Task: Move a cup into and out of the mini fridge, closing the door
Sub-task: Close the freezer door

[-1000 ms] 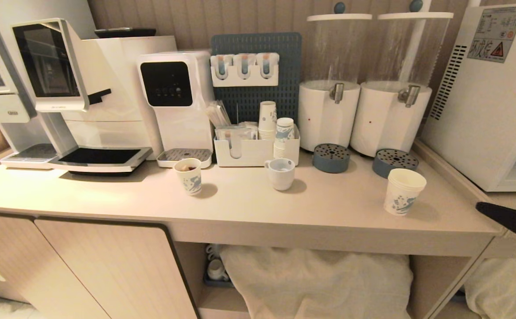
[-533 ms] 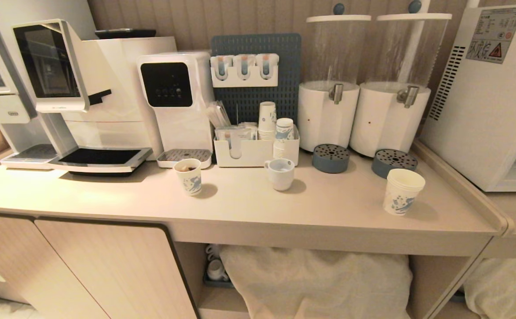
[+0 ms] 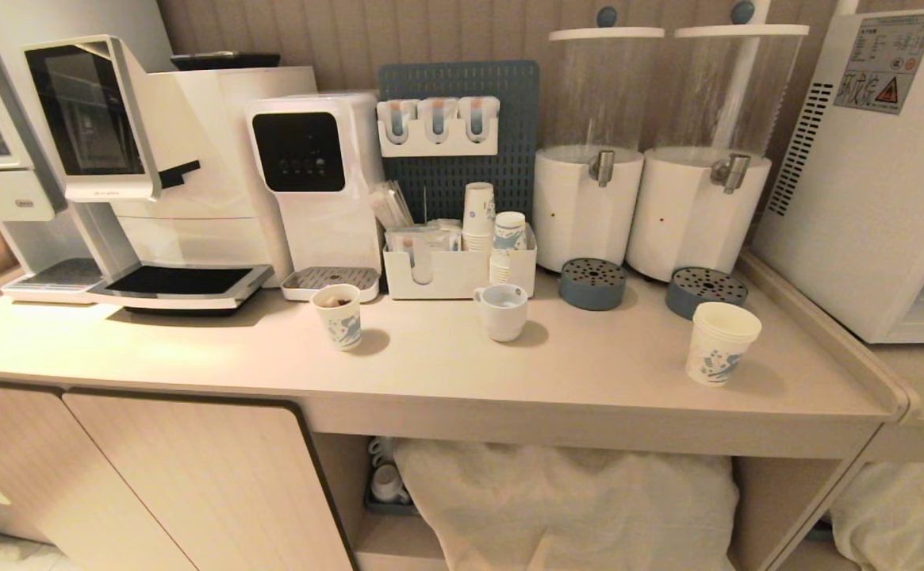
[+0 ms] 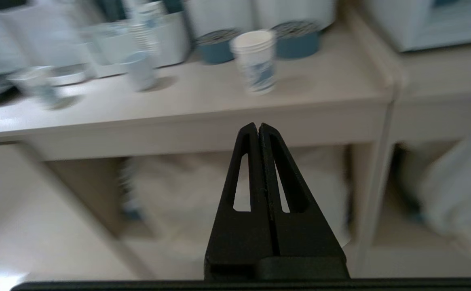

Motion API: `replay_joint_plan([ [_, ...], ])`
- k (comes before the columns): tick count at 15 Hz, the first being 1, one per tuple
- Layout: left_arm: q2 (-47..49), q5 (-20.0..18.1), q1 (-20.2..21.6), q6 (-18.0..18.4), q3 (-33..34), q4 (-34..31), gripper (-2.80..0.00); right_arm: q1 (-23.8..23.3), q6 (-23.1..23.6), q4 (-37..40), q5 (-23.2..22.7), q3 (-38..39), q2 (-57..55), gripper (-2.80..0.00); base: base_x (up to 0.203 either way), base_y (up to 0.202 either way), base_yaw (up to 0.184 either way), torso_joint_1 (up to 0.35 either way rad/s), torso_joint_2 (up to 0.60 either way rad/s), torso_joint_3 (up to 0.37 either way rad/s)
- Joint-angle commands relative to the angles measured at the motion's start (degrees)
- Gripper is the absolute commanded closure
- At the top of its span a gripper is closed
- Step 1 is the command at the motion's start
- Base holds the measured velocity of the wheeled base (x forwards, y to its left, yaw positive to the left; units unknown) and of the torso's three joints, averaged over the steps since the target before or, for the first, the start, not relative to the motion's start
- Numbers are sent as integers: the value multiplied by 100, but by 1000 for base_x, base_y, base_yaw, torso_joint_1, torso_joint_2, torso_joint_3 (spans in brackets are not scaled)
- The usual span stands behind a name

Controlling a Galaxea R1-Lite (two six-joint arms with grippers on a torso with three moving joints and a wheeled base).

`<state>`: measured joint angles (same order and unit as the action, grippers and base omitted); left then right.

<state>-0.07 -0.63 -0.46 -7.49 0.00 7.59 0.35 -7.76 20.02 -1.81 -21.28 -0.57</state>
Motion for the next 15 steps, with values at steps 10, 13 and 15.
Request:
replay_joint_plan([
  [10, -19, 11, 2, 2, 229, -4, 0, 0, 1188, -1337, 6, 1752, 48, 0, 0, 0, 0, 0, 0, 0],
  [13, -19, 2, 2, -16, 229, 5, 0, 0, 997, -1450, 49, 1919, 57, 0, 0, 0, 0, 0, 0, 0],
  [15, -19, 2, 2, -7, 229, 5, 0, 0, 925, -1659, 73, 1986, 57, 0, 0, 0, 0, 0, 0, 0],
])
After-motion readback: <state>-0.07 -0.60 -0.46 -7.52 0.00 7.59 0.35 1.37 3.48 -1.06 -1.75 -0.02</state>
